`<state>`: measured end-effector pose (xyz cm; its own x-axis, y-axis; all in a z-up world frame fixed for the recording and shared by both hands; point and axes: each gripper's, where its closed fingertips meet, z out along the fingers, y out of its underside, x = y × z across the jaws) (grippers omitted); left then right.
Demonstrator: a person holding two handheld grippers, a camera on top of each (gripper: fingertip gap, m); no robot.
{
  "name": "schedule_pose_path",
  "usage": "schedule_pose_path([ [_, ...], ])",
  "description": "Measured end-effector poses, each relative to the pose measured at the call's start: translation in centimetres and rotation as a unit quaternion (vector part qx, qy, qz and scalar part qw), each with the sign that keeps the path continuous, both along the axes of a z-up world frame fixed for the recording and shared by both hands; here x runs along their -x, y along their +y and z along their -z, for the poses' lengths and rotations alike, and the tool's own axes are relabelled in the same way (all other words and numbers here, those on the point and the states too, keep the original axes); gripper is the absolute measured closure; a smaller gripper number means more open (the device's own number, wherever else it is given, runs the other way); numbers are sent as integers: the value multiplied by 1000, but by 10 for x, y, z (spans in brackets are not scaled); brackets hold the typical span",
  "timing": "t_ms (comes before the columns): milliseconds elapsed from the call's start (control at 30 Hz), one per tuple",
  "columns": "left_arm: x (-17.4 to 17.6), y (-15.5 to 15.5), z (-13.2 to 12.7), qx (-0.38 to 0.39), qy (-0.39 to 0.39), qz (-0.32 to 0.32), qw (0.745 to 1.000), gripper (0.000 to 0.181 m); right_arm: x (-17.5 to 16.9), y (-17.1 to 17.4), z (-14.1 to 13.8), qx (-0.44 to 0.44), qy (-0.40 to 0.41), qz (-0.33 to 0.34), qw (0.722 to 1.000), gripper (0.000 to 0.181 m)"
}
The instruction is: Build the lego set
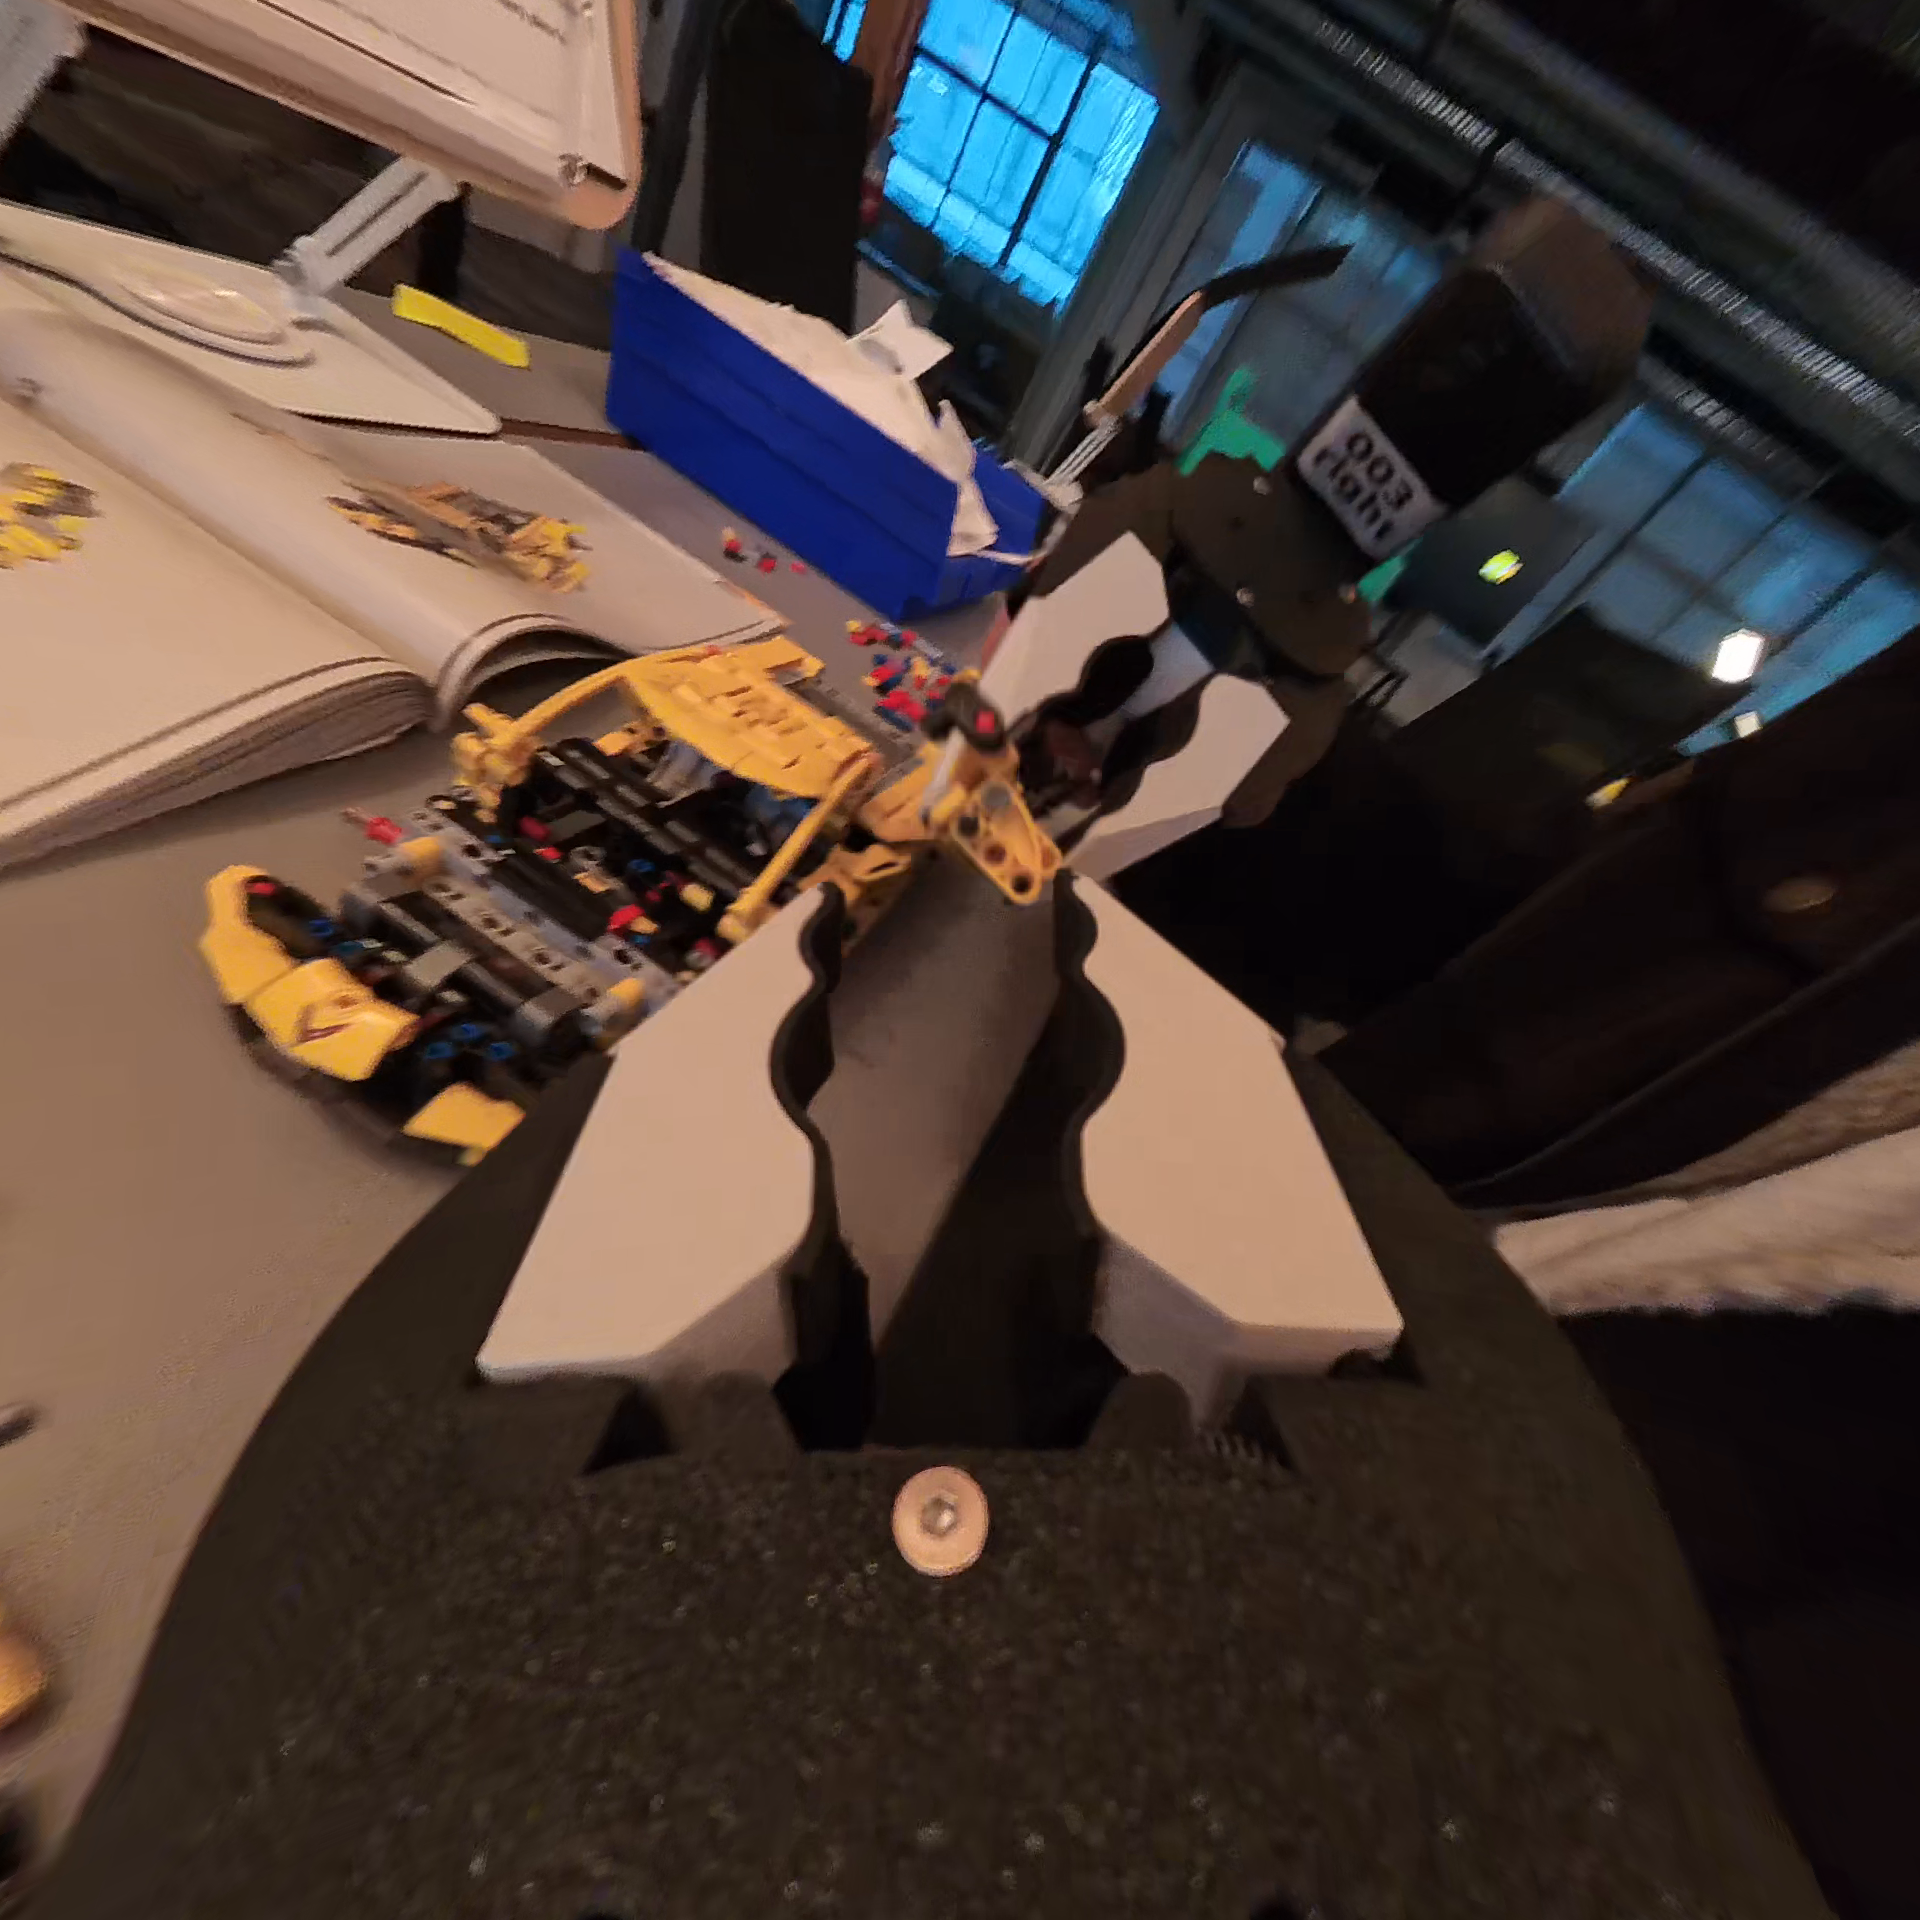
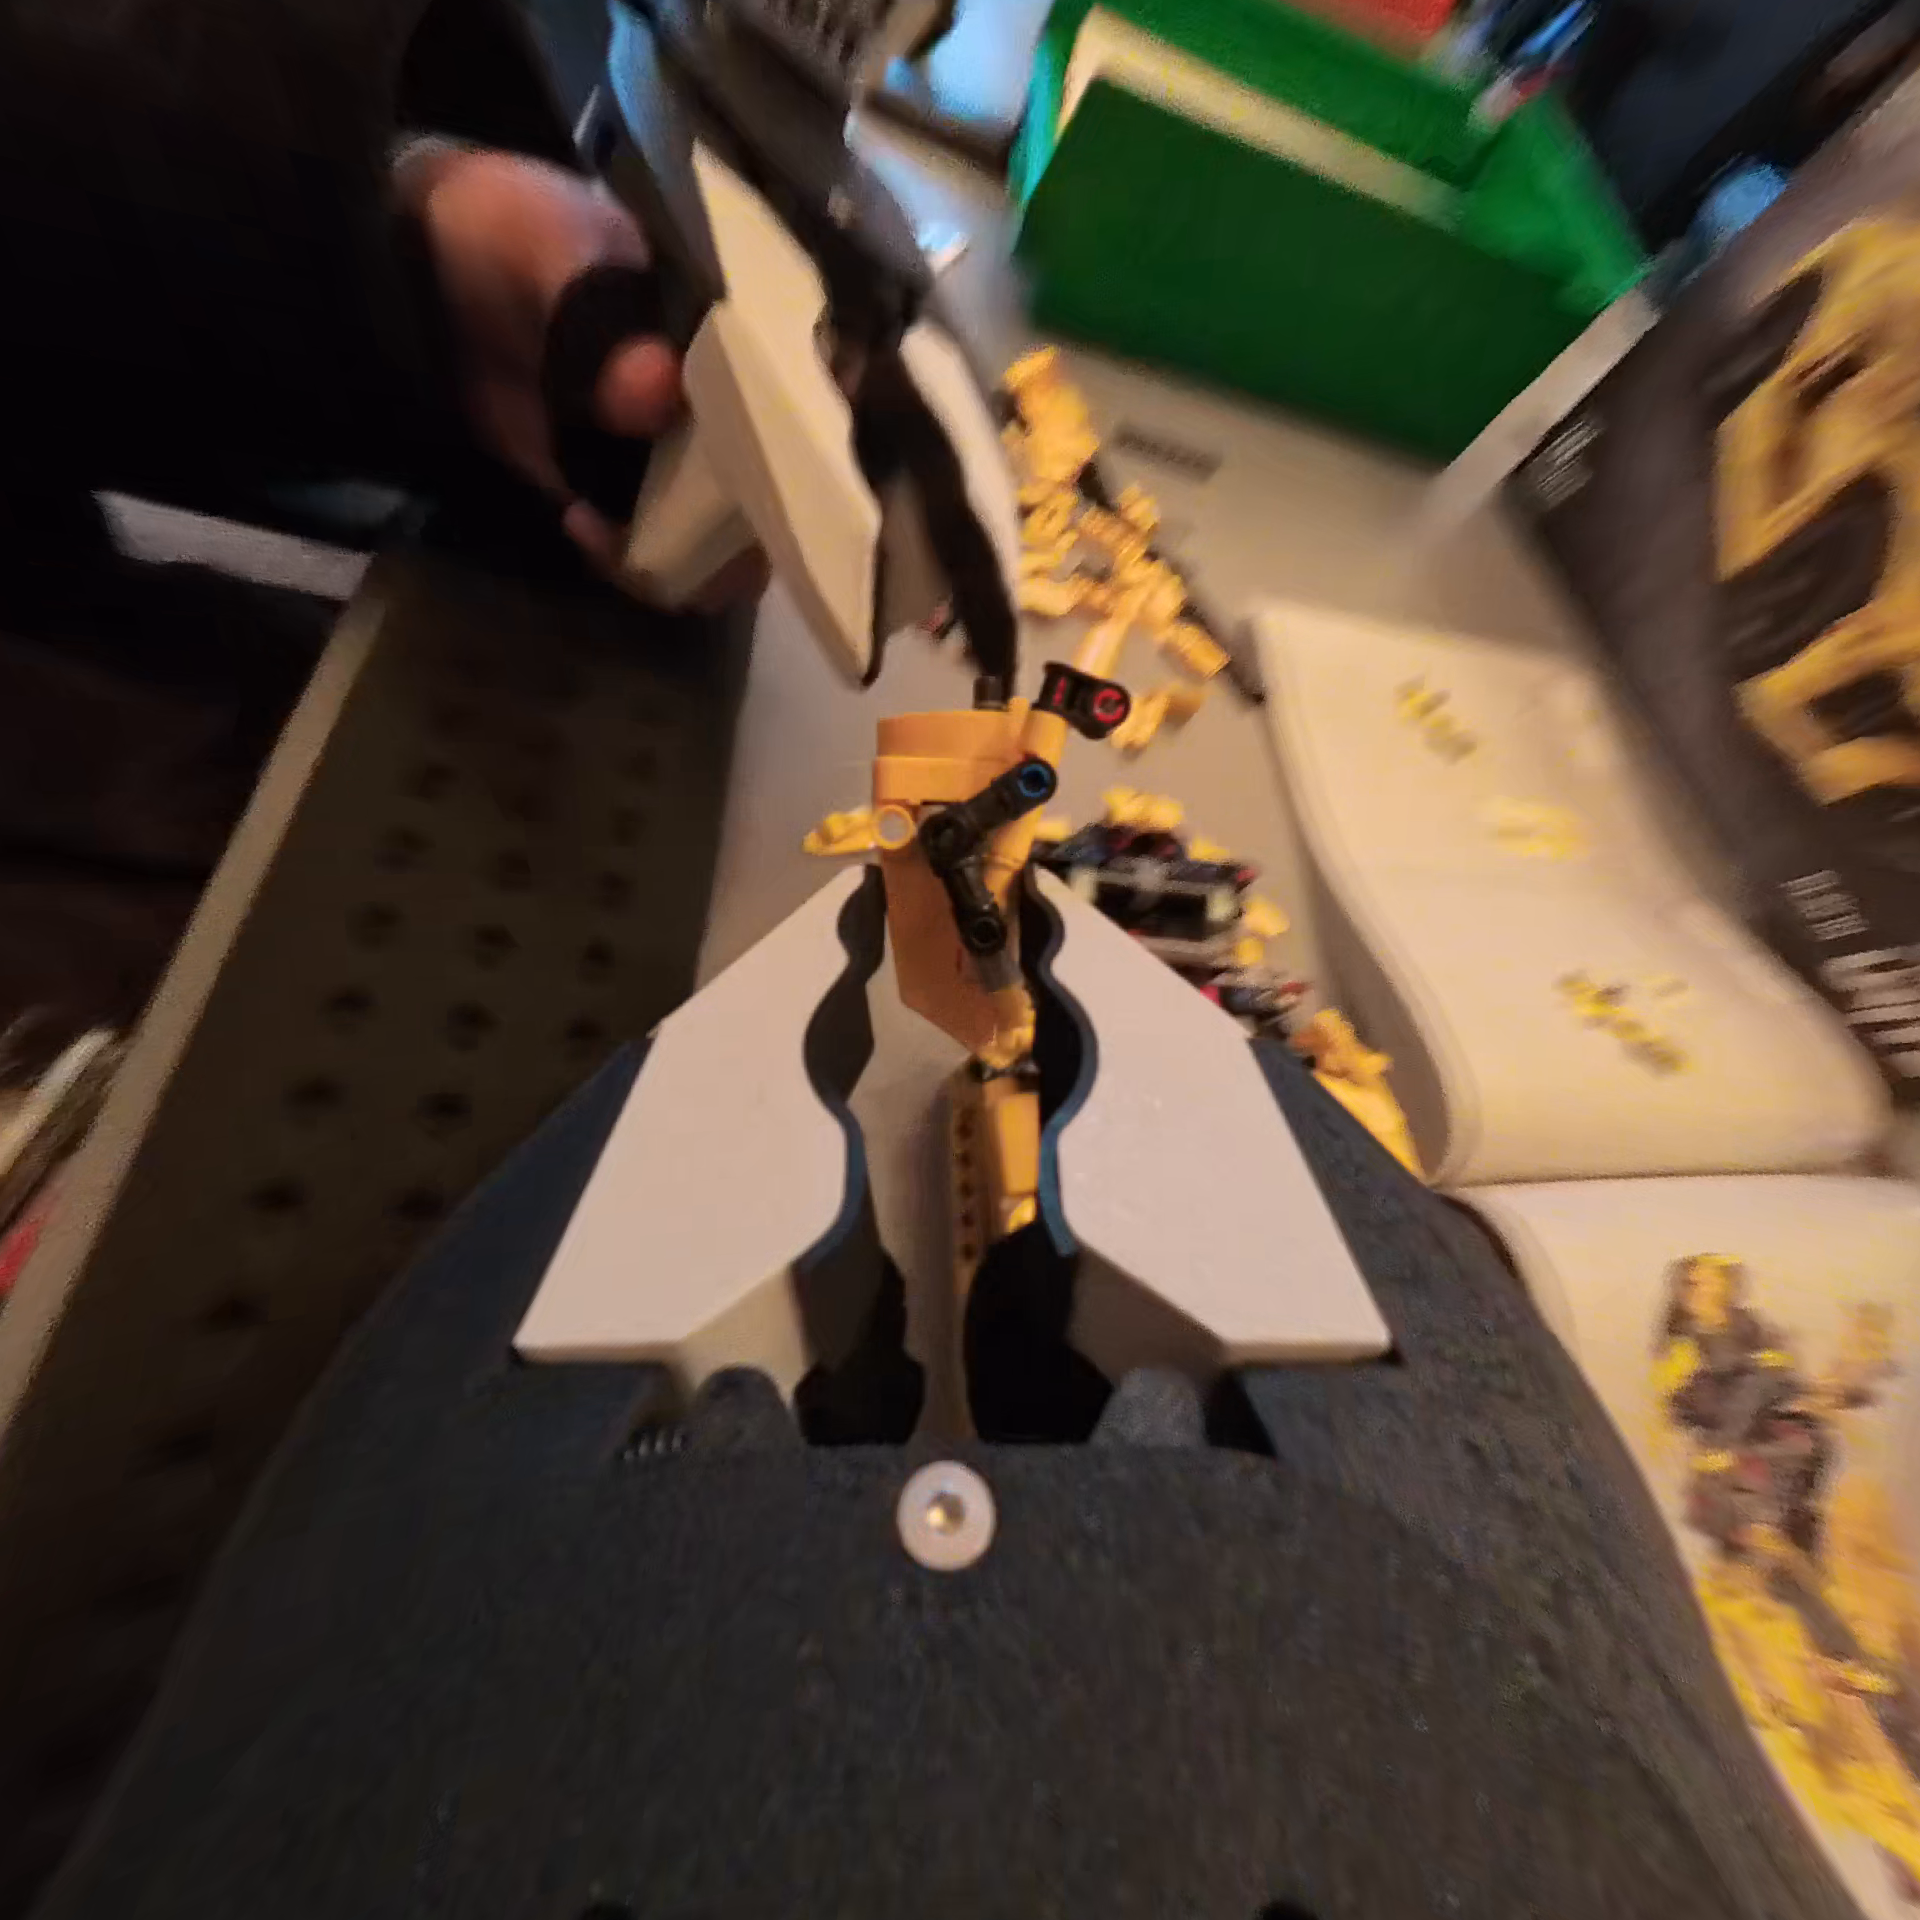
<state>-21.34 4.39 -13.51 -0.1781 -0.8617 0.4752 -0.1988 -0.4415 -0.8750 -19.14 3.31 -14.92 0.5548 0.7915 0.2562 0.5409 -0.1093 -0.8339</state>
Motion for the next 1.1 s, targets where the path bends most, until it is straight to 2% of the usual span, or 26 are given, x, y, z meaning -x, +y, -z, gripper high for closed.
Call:
schedule_pose_path([
  [133, -11, -21, 0, 23, 0, 35, 999, 141, 7, 6, -12, -118, -54, 42, 991, 157],
  [200, -13, -25, -5, 19, -18, 38, 999, 158, 12, 7, -9, -134, -76, 51, 987, 157],
  [267, -12, -23, -4, 23, -18, 33, 999, 159, 12, 8, -9, -149, -88, 57, 983, 157],
  [433, -12, -22, -2, 22, -12, 30, 999, 163, 11, 7, -7, -135, -60, 57, 987, 156],
  [600, -13, -14, 3, -2, 4, 0, 1000, 166, 8, 3, -11, -132, 11, 102, 986, 149],
  [733, -13, -5, 6, -49, 19, -38, 998, 166, 8, 0, -21, -120, 66, 126, 983, 148],
  [867, -17, -5, 12, -158, 44, -68, 984, 166, 8, 7, -23, -93, 103, 155, 978, 155],
  [933, -19, -6, 14, -209, 50, -81, 973, 166, 7, 10, -22, -92, 104, 165, 977, 169],
  [1100, -20, -7, 13, -243, 54, -95, 964, 166, 4, 12, -22, -109, 90, 182, 973, 174],
])
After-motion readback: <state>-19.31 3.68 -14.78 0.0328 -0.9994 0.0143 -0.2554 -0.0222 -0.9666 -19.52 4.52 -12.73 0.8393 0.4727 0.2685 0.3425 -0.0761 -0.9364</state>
